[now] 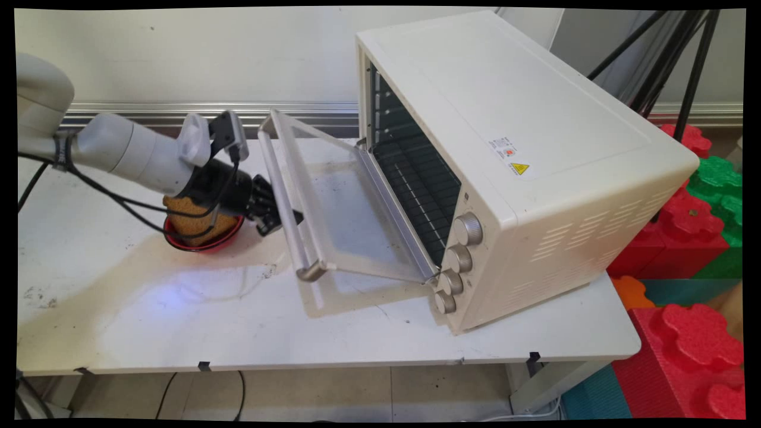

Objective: Close the oven

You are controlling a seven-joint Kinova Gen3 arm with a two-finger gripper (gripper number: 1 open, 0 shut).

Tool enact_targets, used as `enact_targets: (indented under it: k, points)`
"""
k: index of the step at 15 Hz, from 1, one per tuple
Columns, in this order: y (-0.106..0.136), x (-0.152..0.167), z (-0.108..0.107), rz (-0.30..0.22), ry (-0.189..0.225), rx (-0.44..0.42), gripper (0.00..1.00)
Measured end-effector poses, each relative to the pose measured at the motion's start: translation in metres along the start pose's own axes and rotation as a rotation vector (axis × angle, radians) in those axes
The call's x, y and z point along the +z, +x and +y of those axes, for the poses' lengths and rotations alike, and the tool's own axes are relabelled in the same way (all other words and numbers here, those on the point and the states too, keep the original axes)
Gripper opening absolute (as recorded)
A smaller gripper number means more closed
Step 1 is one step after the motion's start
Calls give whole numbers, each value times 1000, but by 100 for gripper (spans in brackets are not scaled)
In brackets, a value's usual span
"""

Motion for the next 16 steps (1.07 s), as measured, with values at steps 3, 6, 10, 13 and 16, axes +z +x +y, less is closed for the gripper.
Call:
enact_targets:
  k: [3,6,10,13,16]
  points:
    - [21,-2,5,41,-1,5,0]
    - [40,-5,5,81,-1,6,0]
    - [65,-9,3,130,-3,11,0]
    - [80,-13,1,160,-3,17,0]
    - [87,-15,0,173,-2,20,0]
